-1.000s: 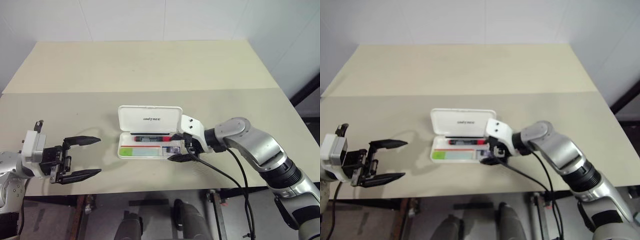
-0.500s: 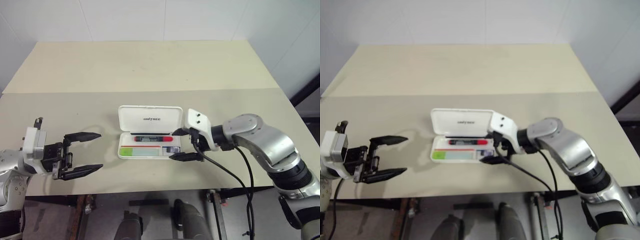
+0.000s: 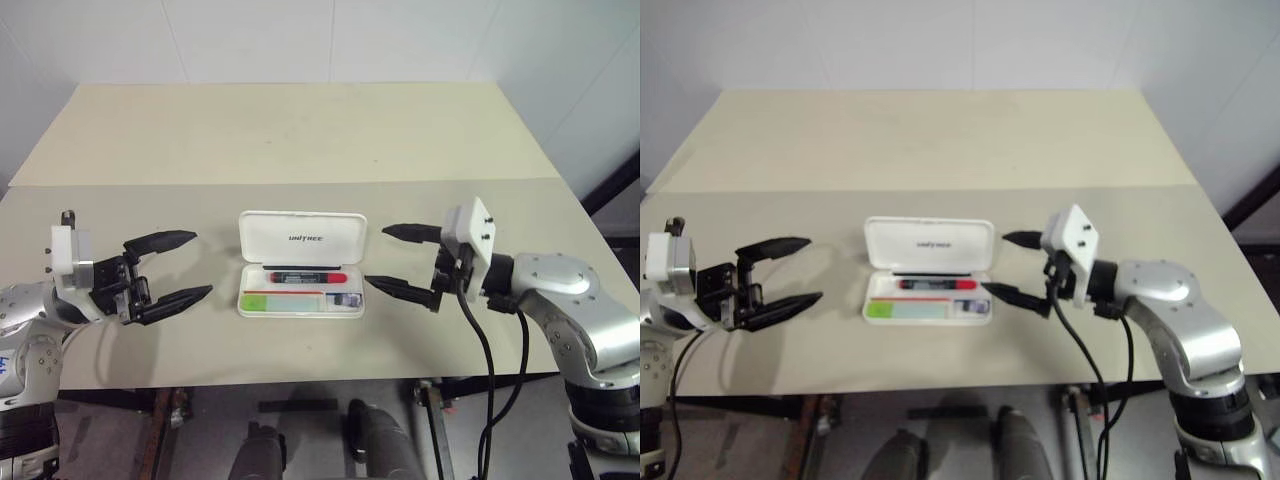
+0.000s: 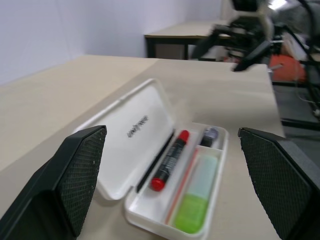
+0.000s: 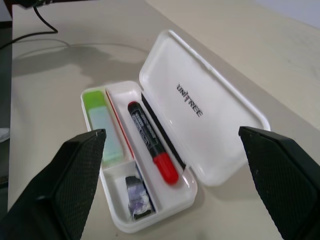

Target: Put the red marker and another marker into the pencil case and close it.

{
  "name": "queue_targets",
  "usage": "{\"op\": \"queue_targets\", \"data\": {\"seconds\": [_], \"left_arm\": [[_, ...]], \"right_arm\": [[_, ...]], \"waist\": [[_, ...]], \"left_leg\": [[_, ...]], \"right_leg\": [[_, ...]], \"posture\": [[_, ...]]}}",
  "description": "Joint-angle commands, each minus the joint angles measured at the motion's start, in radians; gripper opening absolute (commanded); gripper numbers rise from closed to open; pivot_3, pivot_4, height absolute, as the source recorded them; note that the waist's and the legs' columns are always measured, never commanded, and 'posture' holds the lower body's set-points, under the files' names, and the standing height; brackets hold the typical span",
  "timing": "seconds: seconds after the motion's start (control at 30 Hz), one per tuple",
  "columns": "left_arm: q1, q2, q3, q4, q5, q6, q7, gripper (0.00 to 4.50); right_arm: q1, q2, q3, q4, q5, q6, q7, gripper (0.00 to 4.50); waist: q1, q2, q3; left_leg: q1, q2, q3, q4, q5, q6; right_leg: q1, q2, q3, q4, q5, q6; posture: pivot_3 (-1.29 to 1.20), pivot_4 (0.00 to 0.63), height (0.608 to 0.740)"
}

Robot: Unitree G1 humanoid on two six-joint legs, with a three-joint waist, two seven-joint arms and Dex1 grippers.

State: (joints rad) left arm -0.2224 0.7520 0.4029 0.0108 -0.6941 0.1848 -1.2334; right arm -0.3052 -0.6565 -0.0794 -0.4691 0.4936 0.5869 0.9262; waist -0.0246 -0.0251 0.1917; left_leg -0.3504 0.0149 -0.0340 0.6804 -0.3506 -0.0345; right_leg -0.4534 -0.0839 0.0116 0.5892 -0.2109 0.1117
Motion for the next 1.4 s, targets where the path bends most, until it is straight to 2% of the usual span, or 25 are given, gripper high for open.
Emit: {"op": "queue_targets", "data": {"seconds": [0.03,0.17,0.3,0.33,0.43,0.77,0.8,1.07,1.4], "left_arm": [[-0.067,0.025,0.001,0.075,0.019,-0.013,-0.007,4.5],[-0.154,0.04,-0.02,0.191,0.055,-0.034,-0.036,4.5],[-0.259,0.045,-0.05,0.328,0.098,-0.053,-0.06,4.5],[-0.289,0.044,-0.058,0.368,0.108,-0.052,-0.061,4.31],[-0.351,0.045,-0.087,0.462,0.144,-0.04,-0.07,3.62],[-0.654,0.026,-0.193,0.927,0.333,-0.186,-0.086,0.21],[-0.679,0.022,-0.205,0.972,0.356,-0.21,-0.081,0.05],[-0.818,-0.051,-0.276,1.192,0.494,-0.273,-0.076,0.05],[-0.908,-0.16,-0.297,1.29,0.596,-0.275,-0.001,0.05]], "right_arm": [[0.055,-0.056,-0.021,-0.03,0.001,-0.043,0.038,4.49],[0.08,-0.069,-0.053,-0.046,0.054,-0.044,0.047,4.49],[0.09,-0.058,-0.052,-0.044,0.044,-0.082,0.024,4.49],[0.091,-0.055,-0.051,-0.044,0.045,-0.087,0.02,4.5],[0.091,-0.05,-0.046,-0.046,0.048,-0.107,0.01,4.5],[0.095,-0.04,-0.036,-0.061,0.04,-0.131,-0.047,4.5],[0.098,-0.04,-0.035,-0.065,0.04,-0.13,-0.052,4.5],[0.149,-0.055,-0.065,-0.121,0.05,-0.113,-0.096,4.5],[0.264,-0.071,-0.144,-0.221,0.094,-0.084,-0.132,4.5]], "waist": [[0.0,0.0,0.0],[-0.003,0.0,0.0],[-0.001,0.0,0.0],[-0.001,0.0,0.0],[-0.001,0.0,0.0],[0.002,-0.001,0.0],[0.002,-0.001,0.0],[0.003,-0.001,0.0],[0.022,-0.002,0.001]], "left_leg": [[0.001,0.0,0.0,0.0,0.0,0.0],[0.008,0.0,-0.001,0.0,0.0,0.0],[0.011,0.001,0.0,-0.001,0.0,0.001],[0.011,0.001,0.0,-0.001,0.0,0.001],[0.011,0.001,0.0,-0.001,0.0,0.001],[0.009,0.0,-0.001,-0.001,-0.001,0.001],[0.009,0.0,-0.001,-0.001,-0.001,0.001],[0.007,0.0,-0.001,-0.001,-0.002,0.003],[0.007,0.0,-0.001,0.0,-0.002,0.003]], "right_leg": [[0.001,0.0,0.0,0.0,0.0,0.0],[0.009,0.001,-0.001,-0.005,0.0,0.0],[0.01,0.001,0.0,-0.004,-0.001,-0.001],[0.01,0.002,0.0,-0.004,-0.001,-0.001],[0.01,0.002,0.0,-0.003,-0.001,-0.001],[0.01,0.002,-0.001,-0.002,0.0,0.0],[0.01,0.001,-0.001,-0.003,0.0,0.0],[0.01,0.001,-0.002,-0.004,0.001,0.001],[0.01,0.002,-0.002,-0.004,0.001,0.001]], "posture": [[0.0,0.15,0.74],[0.0,0.15,0.74],[0.0,0.15,0.74],[0.0,0.15,0.74],[0.0,0.15,0.74],[0.0,0.15,0.74],[0.0,0.15,0.74],[0.0,0.15,0.74],[0.0,0.15,0.74]]}}
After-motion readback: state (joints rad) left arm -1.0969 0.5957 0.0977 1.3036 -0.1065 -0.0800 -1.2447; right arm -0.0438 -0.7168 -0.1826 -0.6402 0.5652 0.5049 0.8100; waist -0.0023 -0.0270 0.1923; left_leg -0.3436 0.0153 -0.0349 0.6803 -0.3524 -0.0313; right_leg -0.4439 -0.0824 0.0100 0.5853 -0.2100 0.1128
